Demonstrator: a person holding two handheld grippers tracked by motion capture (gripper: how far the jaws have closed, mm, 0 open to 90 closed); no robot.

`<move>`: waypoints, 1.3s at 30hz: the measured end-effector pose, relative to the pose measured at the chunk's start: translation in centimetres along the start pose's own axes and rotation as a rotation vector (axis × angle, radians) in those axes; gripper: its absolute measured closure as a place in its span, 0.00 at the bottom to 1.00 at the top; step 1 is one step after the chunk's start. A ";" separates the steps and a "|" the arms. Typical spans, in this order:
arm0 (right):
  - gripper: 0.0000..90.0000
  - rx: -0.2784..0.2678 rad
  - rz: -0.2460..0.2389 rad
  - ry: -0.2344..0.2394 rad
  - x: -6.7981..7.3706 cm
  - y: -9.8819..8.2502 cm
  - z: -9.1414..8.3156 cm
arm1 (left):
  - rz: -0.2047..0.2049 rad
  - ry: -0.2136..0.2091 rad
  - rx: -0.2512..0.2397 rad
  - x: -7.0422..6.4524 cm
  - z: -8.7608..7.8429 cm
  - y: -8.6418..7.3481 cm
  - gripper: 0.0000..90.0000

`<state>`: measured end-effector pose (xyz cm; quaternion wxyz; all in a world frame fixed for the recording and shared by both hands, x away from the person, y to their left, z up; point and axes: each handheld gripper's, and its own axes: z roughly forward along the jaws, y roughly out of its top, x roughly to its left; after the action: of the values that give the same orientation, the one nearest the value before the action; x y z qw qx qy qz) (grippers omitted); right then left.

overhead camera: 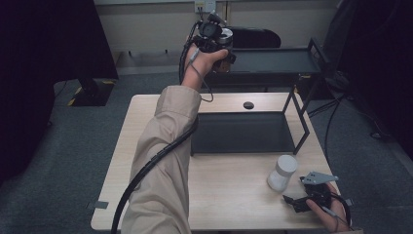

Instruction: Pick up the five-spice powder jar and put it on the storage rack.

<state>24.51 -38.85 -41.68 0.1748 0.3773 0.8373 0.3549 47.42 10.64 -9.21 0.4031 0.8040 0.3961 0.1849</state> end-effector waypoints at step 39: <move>0.00 0.000 0.003 -0.002 0.1 0.0 0.0 | 0.012 -0.105 -0.125 -1.4 -5.1 -5.4 0.05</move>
<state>24.47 -38.82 -41.68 0.1750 0.3787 0.8367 0.3548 40.72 14.04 -10.38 0.4717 0.7881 0.3574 0.1691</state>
